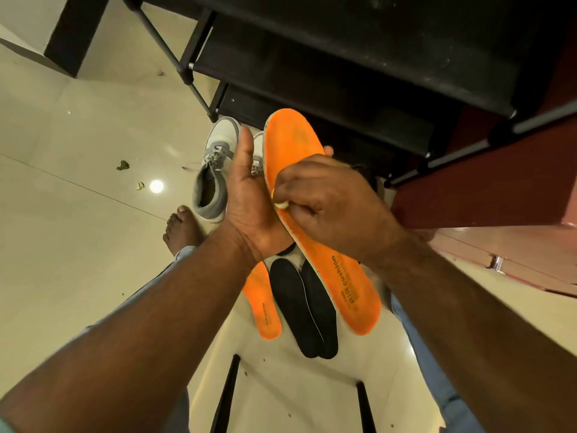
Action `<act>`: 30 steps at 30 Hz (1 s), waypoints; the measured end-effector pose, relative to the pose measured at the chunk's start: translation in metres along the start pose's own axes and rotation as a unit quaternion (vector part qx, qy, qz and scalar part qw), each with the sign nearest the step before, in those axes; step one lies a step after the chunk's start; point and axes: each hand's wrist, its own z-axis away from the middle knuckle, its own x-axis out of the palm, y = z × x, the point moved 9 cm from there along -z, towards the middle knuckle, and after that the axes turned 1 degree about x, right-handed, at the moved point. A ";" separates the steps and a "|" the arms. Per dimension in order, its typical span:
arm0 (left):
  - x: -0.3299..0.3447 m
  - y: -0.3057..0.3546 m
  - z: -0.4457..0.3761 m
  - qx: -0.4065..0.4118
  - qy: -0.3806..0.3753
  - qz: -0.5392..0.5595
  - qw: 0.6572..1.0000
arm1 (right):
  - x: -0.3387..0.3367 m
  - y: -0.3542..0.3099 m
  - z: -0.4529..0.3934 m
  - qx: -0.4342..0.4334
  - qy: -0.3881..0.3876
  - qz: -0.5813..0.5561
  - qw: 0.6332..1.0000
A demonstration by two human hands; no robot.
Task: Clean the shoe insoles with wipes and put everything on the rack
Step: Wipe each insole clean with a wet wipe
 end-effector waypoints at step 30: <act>0.004 0.002 -0.004 0.031 0.007 -0.011 0.999 | -0.016 0.018 0.002 0.049 0.061 0.031 0.996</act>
